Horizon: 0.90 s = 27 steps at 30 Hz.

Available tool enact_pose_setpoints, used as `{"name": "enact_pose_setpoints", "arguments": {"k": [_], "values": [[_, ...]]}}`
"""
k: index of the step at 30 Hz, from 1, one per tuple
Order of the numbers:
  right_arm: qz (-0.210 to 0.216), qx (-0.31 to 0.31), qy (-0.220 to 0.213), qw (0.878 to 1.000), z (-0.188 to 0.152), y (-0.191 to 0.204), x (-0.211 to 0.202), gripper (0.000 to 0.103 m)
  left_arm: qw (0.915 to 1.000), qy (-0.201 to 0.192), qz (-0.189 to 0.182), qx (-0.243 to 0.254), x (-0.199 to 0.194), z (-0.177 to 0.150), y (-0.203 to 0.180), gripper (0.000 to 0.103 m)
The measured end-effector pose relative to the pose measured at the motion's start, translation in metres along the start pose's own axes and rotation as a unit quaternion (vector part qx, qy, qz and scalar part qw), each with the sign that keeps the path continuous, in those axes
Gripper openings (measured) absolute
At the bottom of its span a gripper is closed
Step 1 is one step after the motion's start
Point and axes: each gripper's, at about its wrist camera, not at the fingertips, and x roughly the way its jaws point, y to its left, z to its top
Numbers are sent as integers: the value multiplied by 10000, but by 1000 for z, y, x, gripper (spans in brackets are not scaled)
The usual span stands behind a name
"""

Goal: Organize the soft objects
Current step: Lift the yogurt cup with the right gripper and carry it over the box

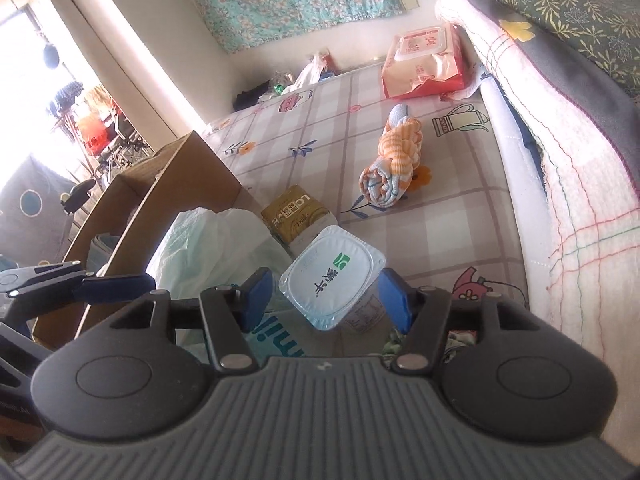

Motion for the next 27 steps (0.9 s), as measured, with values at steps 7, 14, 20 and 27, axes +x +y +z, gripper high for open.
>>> {"name": "enact_pose_setpoints", "arguments": {"k": [7, 14, 20, 27], "values": [[282, 1367, 373, 9895, 10, -34, 15, 57, 9990, 373, -212, 149, 47, 25, -8, 71], [365, 1760, 671, 9814, 9, -44, 35, 47, 9957, 869, -312, -121, 96, 34, -6, 70], [488, 1986, 696, 9764, 13, -51, 44, 37, 9931, 1106, -279, -285, 116, 34, -3, 62], [502, 1963, 579, 9775, 18, -44, 33, 35, 9927, 1021, -296, -573, 108, 36, -1, 61]]}}
